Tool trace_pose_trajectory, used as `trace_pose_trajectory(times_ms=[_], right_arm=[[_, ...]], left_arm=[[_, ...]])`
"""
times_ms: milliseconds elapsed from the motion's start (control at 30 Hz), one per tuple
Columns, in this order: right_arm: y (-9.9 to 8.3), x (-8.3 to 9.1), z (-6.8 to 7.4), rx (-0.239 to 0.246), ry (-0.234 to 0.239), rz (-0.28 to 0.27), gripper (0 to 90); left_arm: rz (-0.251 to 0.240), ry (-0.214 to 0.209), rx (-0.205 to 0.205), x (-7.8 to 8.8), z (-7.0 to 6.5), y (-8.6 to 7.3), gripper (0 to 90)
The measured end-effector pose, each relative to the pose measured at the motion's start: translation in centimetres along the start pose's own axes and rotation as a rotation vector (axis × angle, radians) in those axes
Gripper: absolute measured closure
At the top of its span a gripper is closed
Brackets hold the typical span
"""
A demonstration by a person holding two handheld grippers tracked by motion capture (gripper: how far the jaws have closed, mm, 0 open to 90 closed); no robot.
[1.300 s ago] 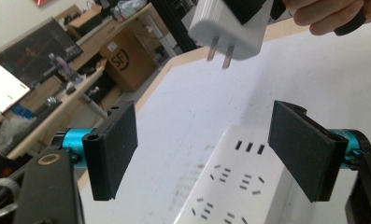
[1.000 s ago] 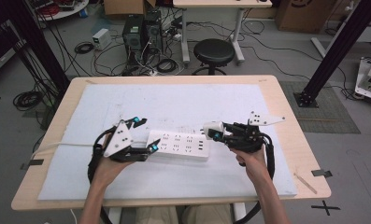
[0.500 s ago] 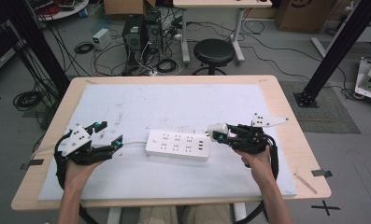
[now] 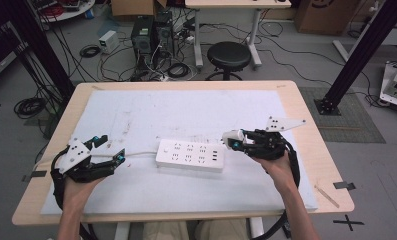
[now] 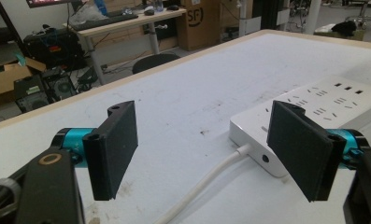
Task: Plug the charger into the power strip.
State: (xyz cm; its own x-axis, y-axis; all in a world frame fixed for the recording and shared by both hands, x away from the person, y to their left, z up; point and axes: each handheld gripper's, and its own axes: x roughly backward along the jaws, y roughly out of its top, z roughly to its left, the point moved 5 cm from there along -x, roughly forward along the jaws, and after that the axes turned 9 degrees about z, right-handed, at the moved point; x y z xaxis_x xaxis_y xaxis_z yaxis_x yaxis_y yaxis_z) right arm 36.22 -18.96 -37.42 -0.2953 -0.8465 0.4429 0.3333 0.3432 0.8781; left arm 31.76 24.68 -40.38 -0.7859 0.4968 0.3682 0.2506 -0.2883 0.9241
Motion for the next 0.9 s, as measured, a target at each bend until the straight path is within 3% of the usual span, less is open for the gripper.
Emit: trace_pose_trajectory(times_ms=[67,100,300,433,467,533,700,867,900], right_arm=[[0.2,-0.3,-0.2,0.023,-0.016,0.03,63.1],[0.2,-0.3,-0.2,0.023,-0.016,0.03,63.1],[0.9,-1.7,-1.4,0.041,-0.008,0.157,63.2],[1.2,-2.2,-1.9,0.052,0.0,0.199,63.2],[1.5,-2.9,-2.2,0.073,0.018,0.267,63.2],[1.6,-3.1,-2.2,0.08,0.017,0.28,63.2],[1.9,-5.2,-2.6,0.148,0.024,0.414,63.3],[2.1,-6.6,-2.8,0.188,0.052,0.486,63.2],[2.2,-7.4,-2.8,0.221,0.071,0.518,63.2]], left_arm=[[0.0,0.0,0.0,0.0,0.0,0.0,24.6],[0.007,-0.001,-0.005,0.1,-0.2,-0.1,24.6],[0.015,0.007,0.0,0.4,-0.2,-0.7,25.0],[0.017,0.012,0.005,0.7,-0.1,-1.0,25.0],[0.02,0.014,0.005,0.8,-0.1,-1.1,25.0],[0.021,0.013,0.005,0.9,-0.1,-1.2,25.0],[0.027,0.019,0.009,1.1,-0.1,-1.5,25.0],[0.03,0.021,0.016,1.1,-0.2,-1.8,24.9],[0.036,0.024,0.016,1.2,-0.2,-2.0,24.9]])
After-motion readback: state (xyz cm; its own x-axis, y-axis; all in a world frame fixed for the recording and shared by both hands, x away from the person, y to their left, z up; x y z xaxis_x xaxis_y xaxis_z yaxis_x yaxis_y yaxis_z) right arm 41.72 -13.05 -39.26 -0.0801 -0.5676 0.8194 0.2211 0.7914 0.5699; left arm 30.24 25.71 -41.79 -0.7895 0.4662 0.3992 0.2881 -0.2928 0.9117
